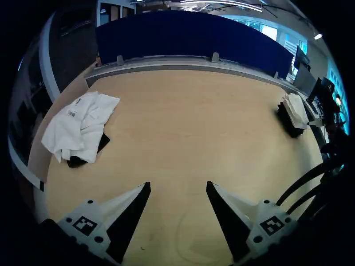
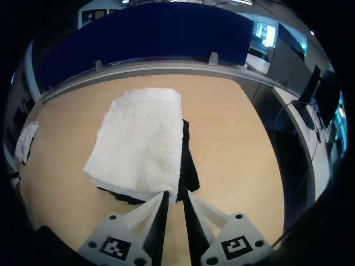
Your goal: Fold towel
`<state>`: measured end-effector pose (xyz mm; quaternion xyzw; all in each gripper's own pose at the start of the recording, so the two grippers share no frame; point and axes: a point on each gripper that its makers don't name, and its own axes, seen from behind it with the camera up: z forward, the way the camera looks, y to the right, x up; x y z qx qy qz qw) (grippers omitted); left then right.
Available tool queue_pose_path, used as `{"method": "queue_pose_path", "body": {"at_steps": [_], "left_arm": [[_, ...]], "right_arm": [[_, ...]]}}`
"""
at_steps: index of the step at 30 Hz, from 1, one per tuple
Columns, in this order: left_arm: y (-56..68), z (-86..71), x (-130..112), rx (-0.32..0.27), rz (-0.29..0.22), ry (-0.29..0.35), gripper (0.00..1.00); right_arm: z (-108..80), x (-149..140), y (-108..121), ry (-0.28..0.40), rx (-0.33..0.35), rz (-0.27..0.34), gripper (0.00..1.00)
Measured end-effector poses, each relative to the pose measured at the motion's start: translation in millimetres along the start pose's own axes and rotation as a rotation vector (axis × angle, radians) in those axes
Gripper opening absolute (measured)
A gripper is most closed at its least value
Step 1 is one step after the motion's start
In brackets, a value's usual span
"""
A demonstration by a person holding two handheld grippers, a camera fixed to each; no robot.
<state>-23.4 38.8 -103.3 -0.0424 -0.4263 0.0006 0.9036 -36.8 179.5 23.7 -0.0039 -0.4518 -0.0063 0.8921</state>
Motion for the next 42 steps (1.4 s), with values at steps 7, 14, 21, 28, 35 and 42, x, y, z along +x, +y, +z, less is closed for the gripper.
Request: {"method": "queue_pose_path", "body": {"at_steps": [7, 14, 21, 28, 35, 42], "left_arm": [[0.4, -0.4, 1, -0.005, -0.002, 0.001, 0.93], [0.8, -1.3, 1, -0.007, 0.001, 0.003, 0.93], [0.3, -2.5, 3, -0.008, -0.003, 0.006, 0.93], [-2.6, -3.2, 0, -0.002, -0.008, 0.006, 0.93], [-6.3, -2.9, -1, 0.007, -0.015, 0.004, 0.93], [-10.9, -3.4, -2, 0.020, -0.025, 0.003, 0.93]], "right_arm": [[-10.4, -1, 2, 0.030, -0.013, 0.007, 0.46], [-18.5, 9, -5, 0.087, 0.000, 0.010, 0.83], [-22.3, 28, -13, 0.136, 0.016, 0.008, 0.95], [-19.6, 48, -29, 0.171, 0.041, -0.008, 1.00], [-10.7, 73, -42, 0.198, 0.059, -0.023, 1.00], [1.6, 98, -50, 0.214, 0.061, -0.041, 1.00]]}}
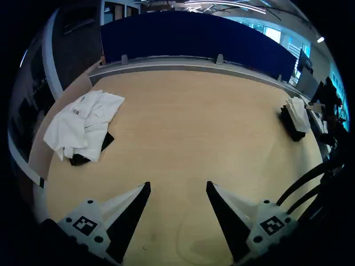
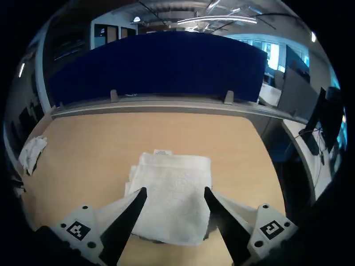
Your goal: Fold towel
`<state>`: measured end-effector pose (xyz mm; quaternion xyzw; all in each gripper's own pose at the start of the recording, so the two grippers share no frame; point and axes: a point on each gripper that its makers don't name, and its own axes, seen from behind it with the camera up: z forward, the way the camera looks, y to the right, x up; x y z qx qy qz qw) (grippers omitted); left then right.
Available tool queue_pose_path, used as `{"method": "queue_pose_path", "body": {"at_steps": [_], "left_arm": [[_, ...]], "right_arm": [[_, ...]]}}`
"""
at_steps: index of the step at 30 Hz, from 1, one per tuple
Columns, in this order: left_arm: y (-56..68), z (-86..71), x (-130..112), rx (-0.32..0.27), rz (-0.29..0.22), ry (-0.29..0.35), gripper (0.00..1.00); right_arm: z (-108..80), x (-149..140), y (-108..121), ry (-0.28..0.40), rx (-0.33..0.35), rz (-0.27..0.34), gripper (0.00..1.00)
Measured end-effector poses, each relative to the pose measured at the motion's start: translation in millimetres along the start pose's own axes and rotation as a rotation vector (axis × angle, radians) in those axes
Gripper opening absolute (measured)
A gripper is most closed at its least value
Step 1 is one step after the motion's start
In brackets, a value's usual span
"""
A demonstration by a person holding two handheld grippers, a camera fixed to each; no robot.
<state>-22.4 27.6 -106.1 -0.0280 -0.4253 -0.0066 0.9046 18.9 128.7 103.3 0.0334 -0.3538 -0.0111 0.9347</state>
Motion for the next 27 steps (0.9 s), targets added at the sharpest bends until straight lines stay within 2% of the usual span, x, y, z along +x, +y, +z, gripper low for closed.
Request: {"method": "queue_pose_path", "body": {"at_steps": [11, 27], "left_arm": [[-7.5, 0.3, -1, 0.020, -0.018, -0.007, 0.93], [-13.2, 2.0, -1, 0.039, -0.029, -0.012, 0.93]], "right_arm": [[28.5, 25, -5, 0.004, 0.005, -0.020, 1.00], [77.1, 5, 7, -0.072, -0.013, -0.020, 1.00]]}}
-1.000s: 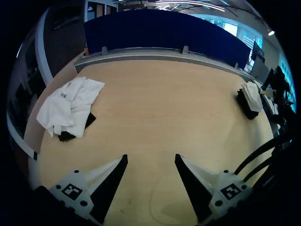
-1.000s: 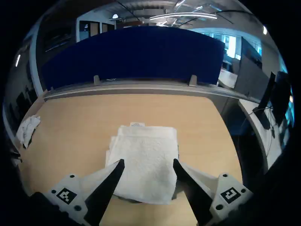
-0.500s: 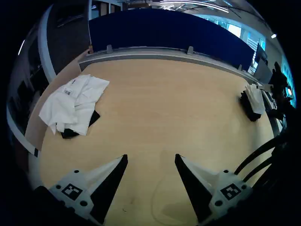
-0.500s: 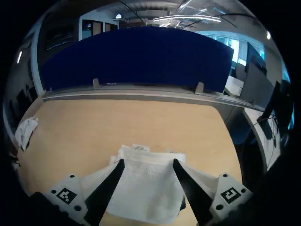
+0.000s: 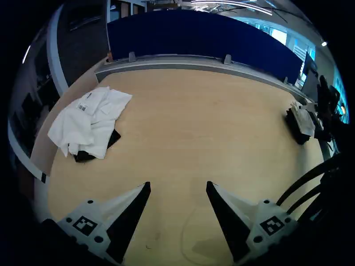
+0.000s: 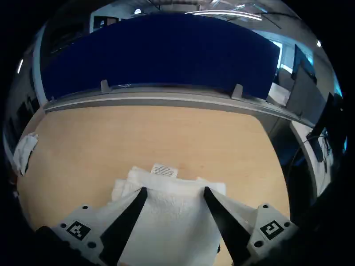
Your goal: Fold towel
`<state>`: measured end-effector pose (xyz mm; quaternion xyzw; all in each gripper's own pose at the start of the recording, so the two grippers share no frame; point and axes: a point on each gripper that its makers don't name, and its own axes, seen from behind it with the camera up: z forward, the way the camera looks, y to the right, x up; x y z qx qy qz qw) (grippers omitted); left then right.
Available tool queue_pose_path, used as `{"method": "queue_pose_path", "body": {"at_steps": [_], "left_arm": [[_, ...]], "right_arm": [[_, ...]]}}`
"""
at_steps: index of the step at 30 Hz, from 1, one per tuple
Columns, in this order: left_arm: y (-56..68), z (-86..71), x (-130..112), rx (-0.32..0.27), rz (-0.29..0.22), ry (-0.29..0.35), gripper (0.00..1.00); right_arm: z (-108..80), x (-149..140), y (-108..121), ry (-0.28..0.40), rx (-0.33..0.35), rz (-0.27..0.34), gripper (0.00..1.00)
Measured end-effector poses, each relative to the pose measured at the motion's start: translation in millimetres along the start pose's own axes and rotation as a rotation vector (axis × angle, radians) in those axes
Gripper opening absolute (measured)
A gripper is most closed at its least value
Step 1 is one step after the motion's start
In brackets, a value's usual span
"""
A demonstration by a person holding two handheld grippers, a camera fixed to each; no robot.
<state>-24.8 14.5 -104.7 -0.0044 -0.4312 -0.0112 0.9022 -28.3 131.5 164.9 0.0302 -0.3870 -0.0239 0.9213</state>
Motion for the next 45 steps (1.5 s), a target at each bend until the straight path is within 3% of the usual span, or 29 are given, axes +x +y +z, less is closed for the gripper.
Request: {"method": "queue_pose_path", "body": {"at_steps": [8, 17, 24, 30, 45], "left_arm": [[4.0, 2.6, 2, 0.000, 0.000, -0.001, 0.93], [7.7, 6.2, 4, -0.005, 0.002, -0.001, 0.93], [8.7, 5.3, 7, -0.008, 0.003, 0.002, 0.93], [9.2, 3.3, 8, -0.014, 0.000, 0.006, 0.93], [7.4, 3.3, 7, -0.016, 0.008, 0.011, 0.93]], "right_arm": [[8.9, -4, 1, -0.014, 0.013, 0.023, 1.00], [3.4, -2, -1, -0.010, 0.018, 0.008, 1.00], [-20.2, 21, -9, 0.062, 0.023, -0.007, 1.00], [-39.9, 23, -16, 0.097, 0.023, 0.003, 1.00], [-63.4, -37, -30, 0.084, 0.009, 0.033, 1.00]]}}
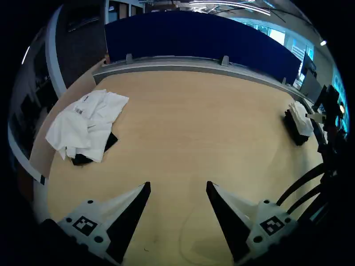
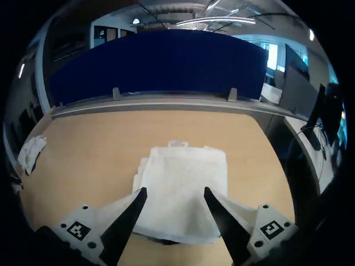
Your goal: Fold towel
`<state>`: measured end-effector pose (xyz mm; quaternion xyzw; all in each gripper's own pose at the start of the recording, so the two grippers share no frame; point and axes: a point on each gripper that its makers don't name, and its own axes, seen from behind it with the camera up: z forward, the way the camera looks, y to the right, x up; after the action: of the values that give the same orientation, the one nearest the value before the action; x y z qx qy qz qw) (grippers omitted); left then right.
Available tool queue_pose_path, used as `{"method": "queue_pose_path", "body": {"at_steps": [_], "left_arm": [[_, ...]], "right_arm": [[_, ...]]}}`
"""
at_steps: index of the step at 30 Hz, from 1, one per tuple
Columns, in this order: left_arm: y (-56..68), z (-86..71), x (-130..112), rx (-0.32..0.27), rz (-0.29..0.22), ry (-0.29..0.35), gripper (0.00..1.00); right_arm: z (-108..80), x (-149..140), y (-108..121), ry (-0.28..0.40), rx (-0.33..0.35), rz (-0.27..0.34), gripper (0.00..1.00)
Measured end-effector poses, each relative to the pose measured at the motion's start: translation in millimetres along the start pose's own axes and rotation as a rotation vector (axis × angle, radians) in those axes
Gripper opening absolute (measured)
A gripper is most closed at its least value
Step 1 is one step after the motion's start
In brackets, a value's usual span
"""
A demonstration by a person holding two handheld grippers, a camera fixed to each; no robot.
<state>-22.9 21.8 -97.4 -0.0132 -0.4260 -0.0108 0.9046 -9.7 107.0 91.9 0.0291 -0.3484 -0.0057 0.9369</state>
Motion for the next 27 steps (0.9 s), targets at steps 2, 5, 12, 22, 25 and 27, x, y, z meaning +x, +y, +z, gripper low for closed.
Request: {"method": "queue_pose_path", "body": {"at_steps": [2, 5, 12, 22, 25, 27], "left_arm": [[-0.1, -0.9, 0, 0.000, 0.001, 0.000, 0.93], [0.1, -2.7, 0, 0.000, 0.003, 0.003, 0.93], [-0.8, -7.2, 0, 0.001, -0.002, 0.008, 0.93], [-0.6, -8.0, 1, -0.001, -0.002, 0.018, 0.93], [-0.5, -8.1, 3, -0.004, -0.002, 0.024, 0.93], [-0.7, -8.2, 4, -0.006, -0.001, 0.029, 0.93]], "right_arm": [[1.3, -8, 2, -0.012, -0.004, -0.005, 1.00], [3.8, -19, 6, -0.031, -0.012, -0.013, 1.00], [8.8, -35, 10, -0.060, -0.013, -0.009, 1.00], [-21.6, -9, -5, 0.014, 0.002, 0.009, 1.00], [-35.4, 0, -12, 0.041, 0.003, 0.003, 1.00], [-45.0, 6, -18, 0.060, 0.008, -0.001, 1.00]]}}
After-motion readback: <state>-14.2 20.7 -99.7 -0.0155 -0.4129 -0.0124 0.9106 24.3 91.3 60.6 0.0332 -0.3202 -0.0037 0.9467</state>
